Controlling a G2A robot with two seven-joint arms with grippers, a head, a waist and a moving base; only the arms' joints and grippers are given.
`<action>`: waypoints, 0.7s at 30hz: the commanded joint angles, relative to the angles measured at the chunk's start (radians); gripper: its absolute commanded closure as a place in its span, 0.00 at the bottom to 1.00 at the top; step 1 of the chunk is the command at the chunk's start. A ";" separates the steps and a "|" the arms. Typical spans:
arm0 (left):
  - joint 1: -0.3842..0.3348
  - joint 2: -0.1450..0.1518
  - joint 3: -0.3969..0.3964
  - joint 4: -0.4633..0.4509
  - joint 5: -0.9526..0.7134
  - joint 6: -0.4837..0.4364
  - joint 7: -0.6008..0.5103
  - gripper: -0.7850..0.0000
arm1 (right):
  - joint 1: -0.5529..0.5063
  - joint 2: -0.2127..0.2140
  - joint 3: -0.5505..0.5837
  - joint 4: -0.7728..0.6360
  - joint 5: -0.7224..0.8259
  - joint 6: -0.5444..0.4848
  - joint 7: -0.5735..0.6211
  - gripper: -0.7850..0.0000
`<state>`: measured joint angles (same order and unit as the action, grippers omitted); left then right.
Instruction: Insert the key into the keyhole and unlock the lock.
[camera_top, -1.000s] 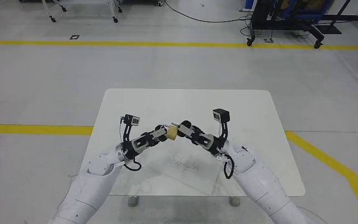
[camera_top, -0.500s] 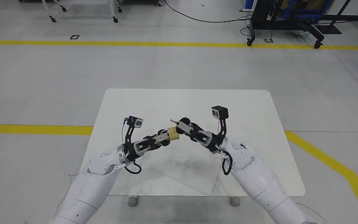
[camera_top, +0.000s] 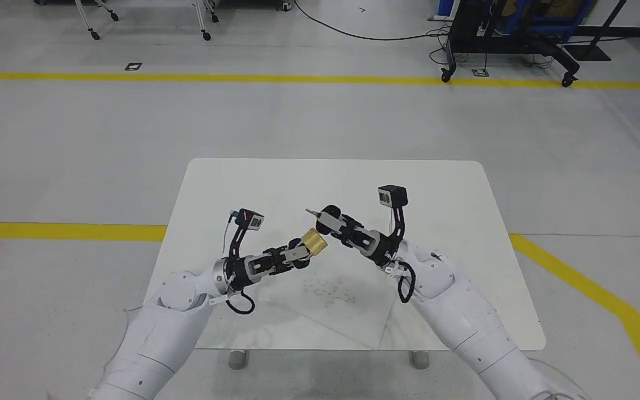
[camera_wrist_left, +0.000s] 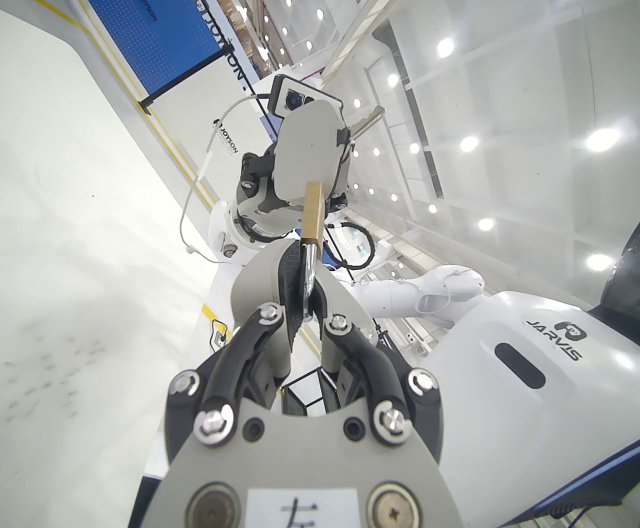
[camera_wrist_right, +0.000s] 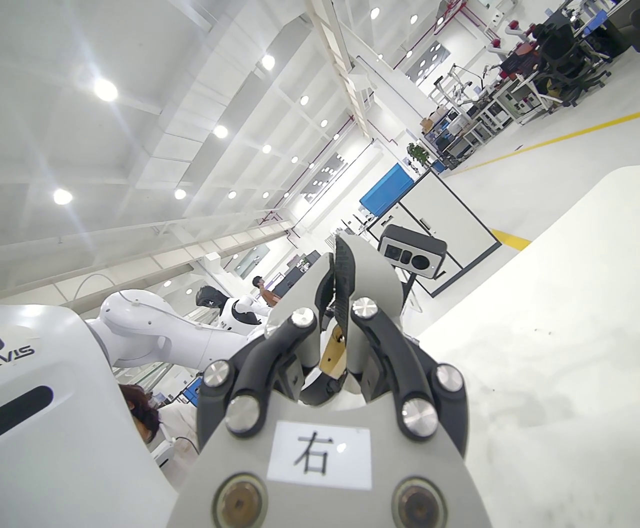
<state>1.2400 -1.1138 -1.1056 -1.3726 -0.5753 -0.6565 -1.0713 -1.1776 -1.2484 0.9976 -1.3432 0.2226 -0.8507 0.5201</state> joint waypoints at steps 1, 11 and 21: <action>-0.001 0.002 -0.002 -0.007 0.044 -0.004 -0.001 1.00 | -0.001 0.001 0.007 -0.001 0.005 0.001 0.004 1.00; -0.006 0.006 0.015 -0.060 0.095 -0.012 -0.058 1.00 | 0.017 0.004 0.002 0.006 -0.005 0.047 0.073 1.00; -0.013 0.013 -0.011 -0.071 0.199 0.040 0.026 1.00 | -0.016 0.016 0.018 -0.009 -0.003 -0.004 0.137 1.00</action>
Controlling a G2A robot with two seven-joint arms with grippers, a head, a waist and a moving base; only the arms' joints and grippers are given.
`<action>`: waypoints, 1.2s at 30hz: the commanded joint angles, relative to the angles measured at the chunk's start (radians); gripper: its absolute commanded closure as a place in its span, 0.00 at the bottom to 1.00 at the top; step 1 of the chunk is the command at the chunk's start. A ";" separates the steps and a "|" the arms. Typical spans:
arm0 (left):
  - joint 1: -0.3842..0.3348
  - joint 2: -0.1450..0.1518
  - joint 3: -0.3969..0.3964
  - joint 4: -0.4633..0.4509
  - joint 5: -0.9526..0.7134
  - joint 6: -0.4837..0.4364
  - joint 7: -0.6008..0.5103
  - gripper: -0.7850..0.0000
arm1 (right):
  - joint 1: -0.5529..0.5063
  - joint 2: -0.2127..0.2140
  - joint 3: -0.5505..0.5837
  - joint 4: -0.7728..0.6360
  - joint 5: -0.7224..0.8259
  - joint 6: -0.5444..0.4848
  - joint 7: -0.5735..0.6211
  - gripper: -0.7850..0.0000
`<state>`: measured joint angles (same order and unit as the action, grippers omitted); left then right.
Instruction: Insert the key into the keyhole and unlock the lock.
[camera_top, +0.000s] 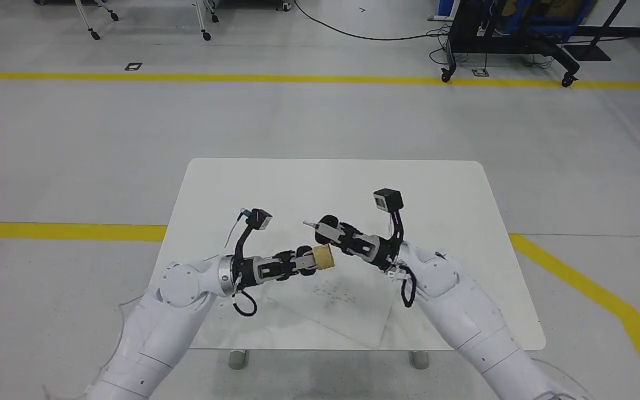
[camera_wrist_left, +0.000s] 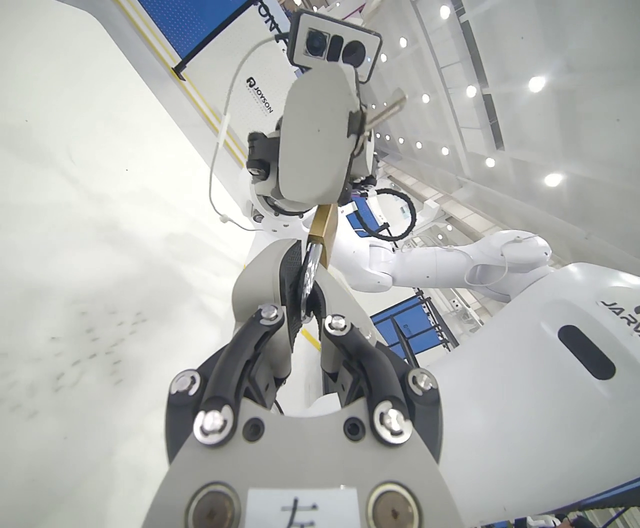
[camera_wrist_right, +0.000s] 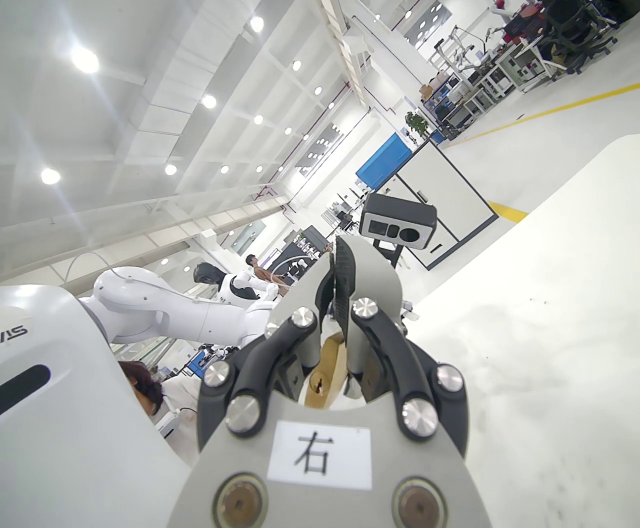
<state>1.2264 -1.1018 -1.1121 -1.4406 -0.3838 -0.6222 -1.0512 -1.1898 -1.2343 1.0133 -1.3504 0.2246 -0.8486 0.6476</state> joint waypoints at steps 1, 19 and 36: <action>0.001 0.002 -0.008 -0.007 0.011 0.010 0.012 1.00 | -0.008 0.004 0.004 -0.004 -0.008 -0.011 0.019 1.00; 0.001 0.014 -0.053 -0.052 0.093 0.055 0.055 1.00 | -0.069 0.022 0.052 -0.049 -0.025 -0.031 0.003 1.00; -0.179 -0.024 0.056 0.112 -0.086 0.514 0.066 1.00 | -0.320 0.067 0.218 -0.253 -0.252 0.069 -0.103 1.00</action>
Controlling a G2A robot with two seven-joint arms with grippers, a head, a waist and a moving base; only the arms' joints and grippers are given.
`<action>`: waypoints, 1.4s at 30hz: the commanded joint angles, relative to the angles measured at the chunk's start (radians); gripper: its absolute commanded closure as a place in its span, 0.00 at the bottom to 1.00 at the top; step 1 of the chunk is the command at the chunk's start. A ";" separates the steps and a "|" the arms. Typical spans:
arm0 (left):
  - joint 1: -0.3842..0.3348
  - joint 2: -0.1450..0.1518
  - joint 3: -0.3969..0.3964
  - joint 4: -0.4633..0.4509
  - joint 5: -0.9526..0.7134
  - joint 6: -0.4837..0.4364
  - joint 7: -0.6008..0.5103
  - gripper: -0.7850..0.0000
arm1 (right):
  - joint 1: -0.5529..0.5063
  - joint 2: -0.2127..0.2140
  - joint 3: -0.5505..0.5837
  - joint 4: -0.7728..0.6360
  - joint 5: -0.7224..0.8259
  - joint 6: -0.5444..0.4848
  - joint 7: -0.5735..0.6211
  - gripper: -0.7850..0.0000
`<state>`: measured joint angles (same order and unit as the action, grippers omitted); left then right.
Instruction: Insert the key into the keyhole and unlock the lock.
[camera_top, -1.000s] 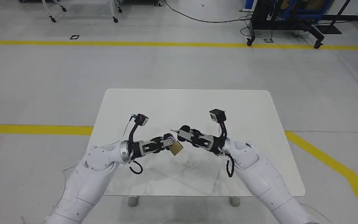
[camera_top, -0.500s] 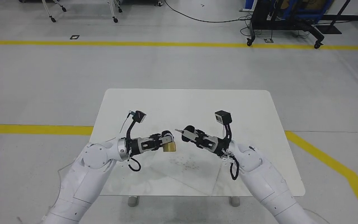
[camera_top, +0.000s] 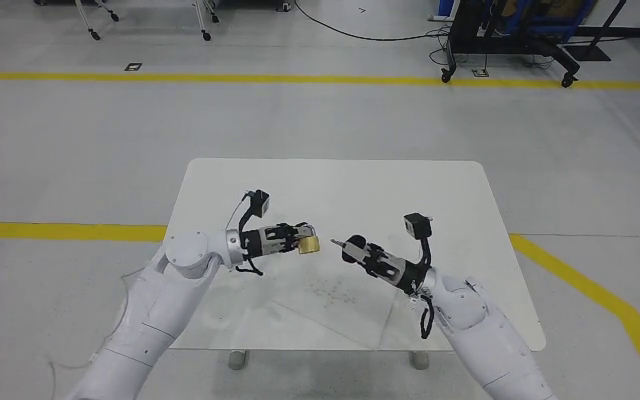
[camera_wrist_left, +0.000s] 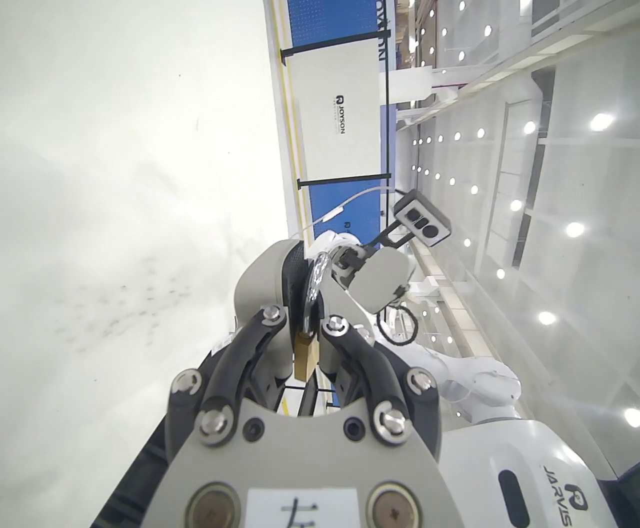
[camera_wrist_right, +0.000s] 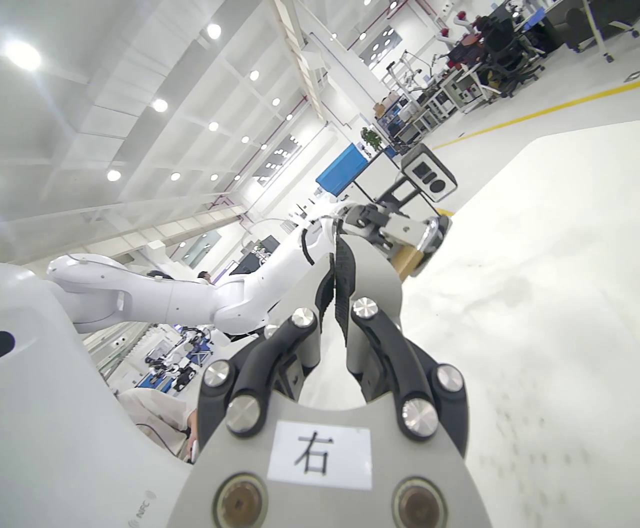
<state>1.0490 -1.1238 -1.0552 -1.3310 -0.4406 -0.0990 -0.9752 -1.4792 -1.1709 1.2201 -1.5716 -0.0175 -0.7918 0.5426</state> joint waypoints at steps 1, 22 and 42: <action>-0.002 -0.002 -0.001 0.003 -0.029 -0.009 -0.010 1.00 | -0.053 0.008 0.015 -0.059 -0.014 0.033 0.022 1.00; 0.004 -0.033 0.057 -0.014 -0.010 -0.018 0.221 1.00 | -0.009 -0.030 -0.138 -0.026 0.267 0.366 -0.065 1.00; 0.033 -0.045 0.034 -0.028 -0.010 0.032 0.313 1.00 | 0.013 -0.068 -0.191 0.053 0.161 0.281 -0.322 1.00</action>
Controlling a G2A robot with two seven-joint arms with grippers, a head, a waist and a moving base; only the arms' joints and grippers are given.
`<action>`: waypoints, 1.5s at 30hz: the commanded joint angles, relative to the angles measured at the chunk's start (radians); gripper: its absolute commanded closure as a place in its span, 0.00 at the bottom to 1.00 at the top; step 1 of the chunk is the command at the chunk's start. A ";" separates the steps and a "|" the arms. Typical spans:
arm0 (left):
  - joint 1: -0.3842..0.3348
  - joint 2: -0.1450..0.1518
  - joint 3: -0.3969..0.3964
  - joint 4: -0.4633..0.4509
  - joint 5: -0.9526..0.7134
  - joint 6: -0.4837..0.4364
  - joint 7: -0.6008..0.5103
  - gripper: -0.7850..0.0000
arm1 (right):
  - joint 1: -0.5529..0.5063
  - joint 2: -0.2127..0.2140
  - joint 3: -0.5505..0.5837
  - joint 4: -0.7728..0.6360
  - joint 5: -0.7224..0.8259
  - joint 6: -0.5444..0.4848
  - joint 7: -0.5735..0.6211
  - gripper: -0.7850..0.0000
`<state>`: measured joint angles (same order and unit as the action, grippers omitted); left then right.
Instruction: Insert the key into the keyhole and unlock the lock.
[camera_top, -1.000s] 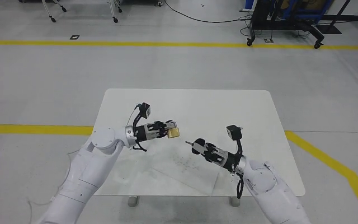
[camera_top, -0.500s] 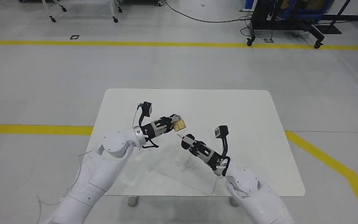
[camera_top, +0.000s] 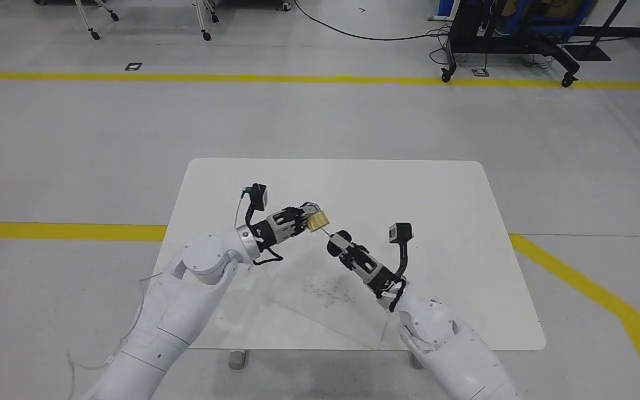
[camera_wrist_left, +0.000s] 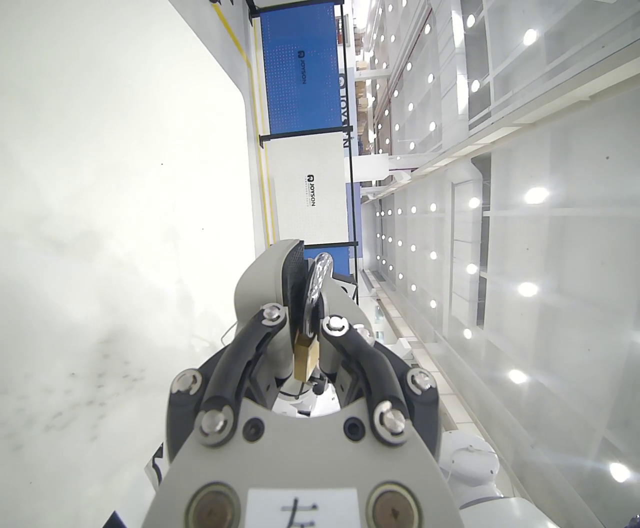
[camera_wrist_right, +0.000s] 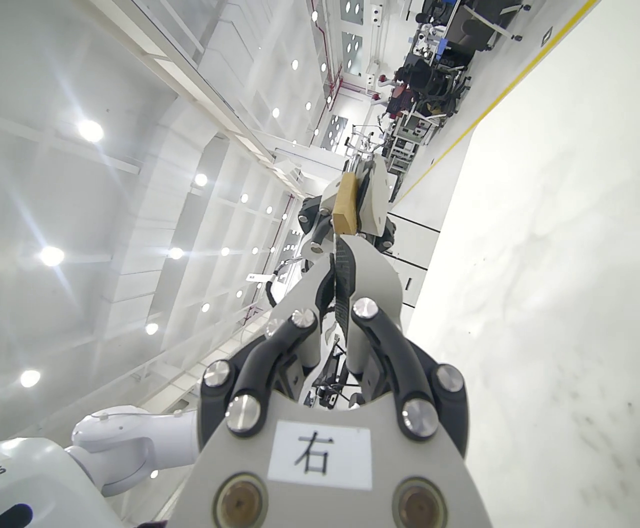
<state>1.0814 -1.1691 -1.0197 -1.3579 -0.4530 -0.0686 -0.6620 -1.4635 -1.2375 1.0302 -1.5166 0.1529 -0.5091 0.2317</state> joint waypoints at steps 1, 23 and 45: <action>0.000 0.000 -0.001 -0.002 0.012 0.004 -0.002 1.00 | -0.004 -0.002 -0.003 -0.003 -0.017 -0.002 -0.017 1.00; 0.016 -0.008 -0.023 -0.009 0.032 0.001 0.010 1.00 | 0.016 -0.030 -0.026 0.037 -0.092 -0.068 -0.127 1.00; 0.029 -0.018 -0.045 -0.017 0.047 -0.027 0.047 1.00 | 0.022 -0.058 -0.076 0.043 -0.210 -0.039 -0.292 1.00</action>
<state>1.1114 -1.1863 -1.0667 -1.3748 -0.4076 -0.0963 -0.6144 -1.4451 -1.2921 0.9607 -1.4773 -0.0414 -0.5593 -0.0412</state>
